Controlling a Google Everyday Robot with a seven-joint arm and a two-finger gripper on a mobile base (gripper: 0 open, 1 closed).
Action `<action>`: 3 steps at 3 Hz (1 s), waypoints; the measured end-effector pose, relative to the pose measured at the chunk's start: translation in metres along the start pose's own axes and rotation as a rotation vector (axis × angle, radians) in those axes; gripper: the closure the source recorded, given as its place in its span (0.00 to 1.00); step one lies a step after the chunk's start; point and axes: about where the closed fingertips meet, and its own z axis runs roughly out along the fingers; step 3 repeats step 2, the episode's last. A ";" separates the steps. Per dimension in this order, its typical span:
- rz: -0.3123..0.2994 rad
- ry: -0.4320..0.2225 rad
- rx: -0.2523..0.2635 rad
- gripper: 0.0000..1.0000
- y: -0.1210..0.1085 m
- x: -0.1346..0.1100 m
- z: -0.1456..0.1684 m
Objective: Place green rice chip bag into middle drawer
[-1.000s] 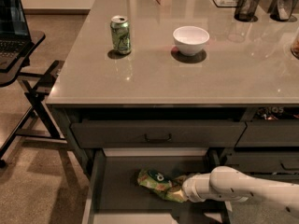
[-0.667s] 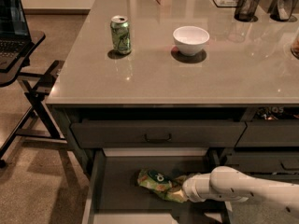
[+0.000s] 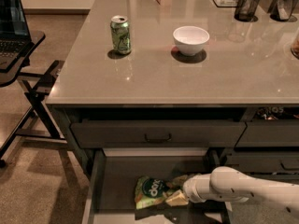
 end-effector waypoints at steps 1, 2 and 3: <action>0.000 0.000 0.000 0.00 0.000 0.000 0.000; 0.000 0.000 0.000 0.00 0.000 0.000 0.000; 0.000 0.000 0.000 0.00 0.000 0.000 0.000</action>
Offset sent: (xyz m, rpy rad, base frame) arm 0.0000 0.0000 0.0000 0.0000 0.0000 0.0000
